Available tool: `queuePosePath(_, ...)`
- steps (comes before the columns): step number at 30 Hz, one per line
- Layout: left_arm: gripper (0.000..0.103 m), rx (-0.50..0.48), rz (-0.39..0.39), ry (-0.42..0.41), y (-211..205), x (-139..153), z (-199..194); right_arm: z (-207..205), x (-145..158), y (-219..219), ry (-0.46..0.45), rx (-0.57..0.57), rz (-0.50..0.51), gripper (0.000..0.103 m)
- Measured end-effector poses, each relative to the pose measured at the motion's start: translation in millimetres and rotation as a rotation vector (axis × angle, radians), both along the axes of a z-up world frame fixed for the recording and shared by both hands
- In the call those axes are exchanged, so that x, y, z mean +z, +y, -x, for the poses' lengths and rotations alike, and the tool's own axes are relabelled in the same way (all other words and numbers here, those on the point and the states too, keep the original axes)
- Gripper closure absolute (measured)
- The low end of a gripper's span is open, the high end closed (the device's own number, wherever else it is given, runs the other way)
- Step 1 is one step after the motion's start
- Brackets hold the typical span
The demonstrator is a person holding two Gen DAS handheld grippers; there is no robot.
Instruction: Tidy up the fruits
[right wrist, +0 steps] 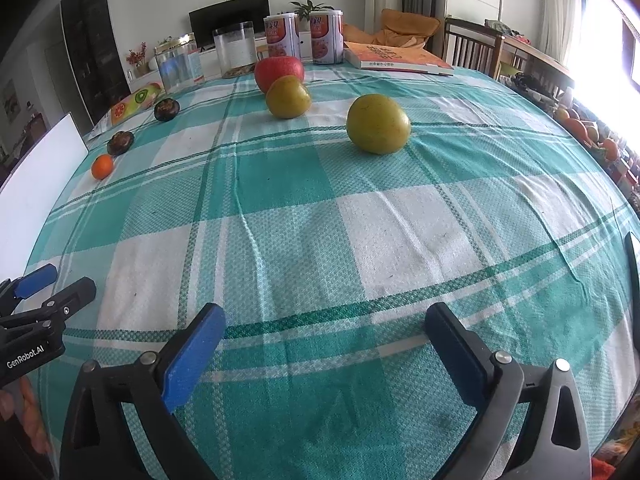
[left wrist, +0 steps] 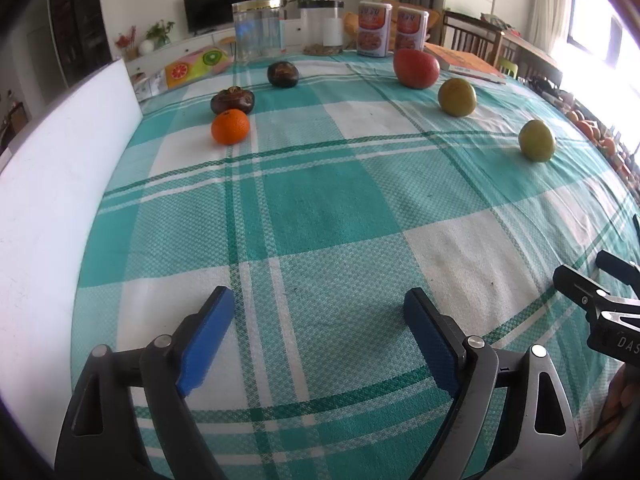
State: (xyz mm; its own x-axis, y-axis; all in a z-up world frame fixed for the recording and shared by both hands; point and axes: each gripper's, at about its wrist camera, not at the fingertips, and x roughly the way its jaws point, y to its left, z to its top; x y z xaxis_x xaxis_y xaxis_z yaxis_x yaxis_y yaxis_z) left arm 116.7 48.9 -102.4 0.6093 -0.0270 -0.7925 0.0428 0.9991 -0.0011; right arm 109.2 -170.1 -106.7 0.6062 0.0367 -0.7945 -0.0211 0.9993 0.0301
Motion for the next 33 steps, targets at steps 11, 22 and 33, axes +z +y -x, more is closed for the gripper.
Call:
queuePosePath(11, 0.014, 0.001, 0.0, 0.0, -0.2, -0.1, -0.1, 0.1, -0.4, 1.0, 0.003, 0.004, -0.001, 0.001)
queuePosePath(22, 0.014, 0.001, 0.0, 0.001, -0.1, 0.1, 0.0, 0.1, -0.1, 1.2, 0.004, 0.004, -0.001, 0.0)
queuePosePath(33, 0.014, 0.002, 0.0, 0.001, -0.1, 0.3, 0.0, 0.2, 0.1, 1.1, 0.004, 0.004, -0.001, 0.0)
